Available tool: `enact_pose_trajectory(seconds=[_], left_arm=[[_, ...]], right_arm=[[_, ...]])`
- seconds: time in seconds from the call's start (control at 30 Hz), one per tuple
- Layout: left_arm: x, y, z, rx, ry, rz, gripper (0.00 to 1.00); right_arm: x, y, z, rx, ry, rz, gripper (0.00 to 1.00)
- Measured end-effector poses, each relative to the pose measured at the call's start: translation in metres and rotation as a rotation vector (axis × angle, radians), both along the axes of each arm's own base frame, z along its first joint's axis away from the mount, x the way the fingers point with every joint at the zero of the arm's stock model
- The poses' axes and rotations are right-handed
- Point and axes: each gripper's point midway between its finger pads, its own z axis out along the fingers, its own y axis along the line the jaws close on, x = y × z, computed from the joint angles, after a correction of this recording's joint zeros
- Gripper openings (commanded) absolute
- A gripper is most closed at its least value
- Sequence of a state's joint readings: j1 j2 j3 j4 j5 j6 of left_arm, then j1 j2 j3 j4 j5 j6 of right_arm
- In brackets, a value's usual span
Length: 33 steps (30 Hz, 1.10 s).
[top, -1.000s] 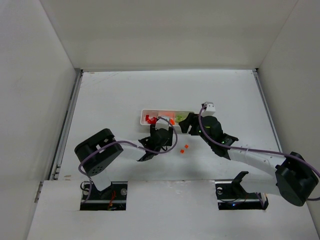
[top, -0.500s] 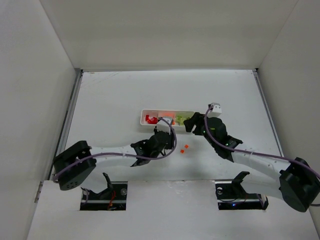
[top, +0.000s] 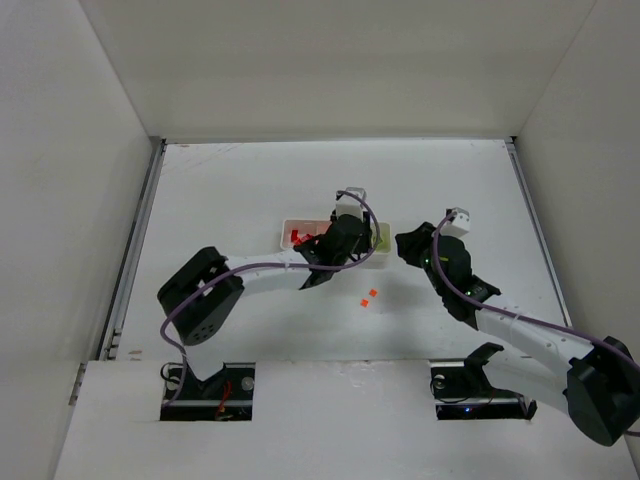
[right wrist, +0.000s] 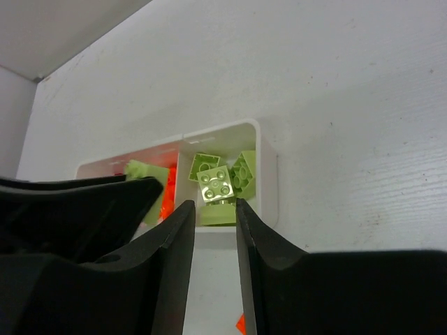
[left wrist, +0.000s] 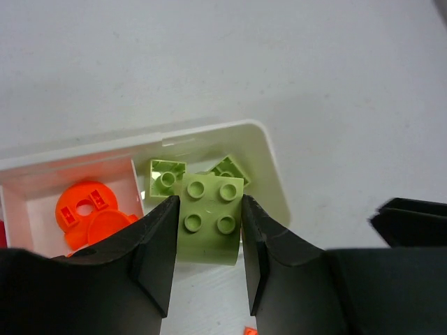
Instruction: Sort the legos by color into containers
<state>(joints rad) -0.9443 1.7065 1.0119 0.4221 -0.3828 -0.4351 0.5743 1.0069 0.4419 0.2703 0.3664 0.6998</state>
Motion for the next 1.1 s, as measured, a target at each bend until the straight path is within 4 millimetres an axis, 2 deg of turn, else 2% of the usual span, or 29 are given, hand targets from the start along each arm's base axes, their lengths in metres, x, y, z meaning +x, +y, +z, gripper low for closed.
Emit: enact_pose_trajectory(seconds=[0.13, 0.23, 0.4, 0.5, 0.57, 0.7, 0.77, 0.83, 0.93, 1.03, 1.1], left_arm=[[0.009, 0.002, -0.04, 0.071, 0.064, 0.009, 0.25], [0.012, -0.003, -0.051, 0.085, 0.086, 0.0, 0.26], [0.015, -0.023, -0.04, 0.052, 0.074, -0.028, 0.29], [0.016, -0.03, -0.035, 0.037, 0.067, -0.04, 0.44], [0.015, -0.031, -0.034, 0.034, 0.066, -0.043, 0.5], [0.016, -0.031, -0.034, 0.032, 0.065, -0.042, 0.55], [0.016, -0.03, -0.034, 0.033, 0.065, -0.04, 0.56], [0.014, -0.023, -0.036, 0.037, 0.068, -0.035, 0.52], [0.01, -0.002, -0.034, 0.041, 0.07, -0.014, 0.47], [0.007, 0.03, -0.023, 0.028, 0.055, 0.028, 0.39], [0.008, 0.054, -0.012, 0.011, 0.037, 0.069, 0.31]], right_arm=[[0.0, 0.0, 0.001, 0.005, -0.001, -0.002, 0.37], [0.0, 0.0, 0.004, 0.012, -0.009, -0.002, 0.37], [-0.001, 0.0, 0.005, 0.016, -0.011, -0.003, 0.41], [-0.001, 0.0, 0.005, 0.021, -0.01, -0.005, 0.52], [0.0, -0.001, 0.005, 0.02, -0.01, -0.006, 0.55], [0.0, -0.002, 0.004, 0.017, -0.009, -0.013, 0.54], [0.0, -0.003, 0.003, 0.015, -0.008, -0.016, 0.5], [0.0, -0.003, 0.002, 0.012, -0.007, -0.018, 0.43], [0.0, -0.004, 0.0, 0.005, -0.003, -0.02, 0.28], [0.0, 0.0, -0.009, -0.016, 0.019, -0.012, 0.19], [-0.002, 0.008, -0.023, -0.041, 0.055, 0.011, 0.19]])
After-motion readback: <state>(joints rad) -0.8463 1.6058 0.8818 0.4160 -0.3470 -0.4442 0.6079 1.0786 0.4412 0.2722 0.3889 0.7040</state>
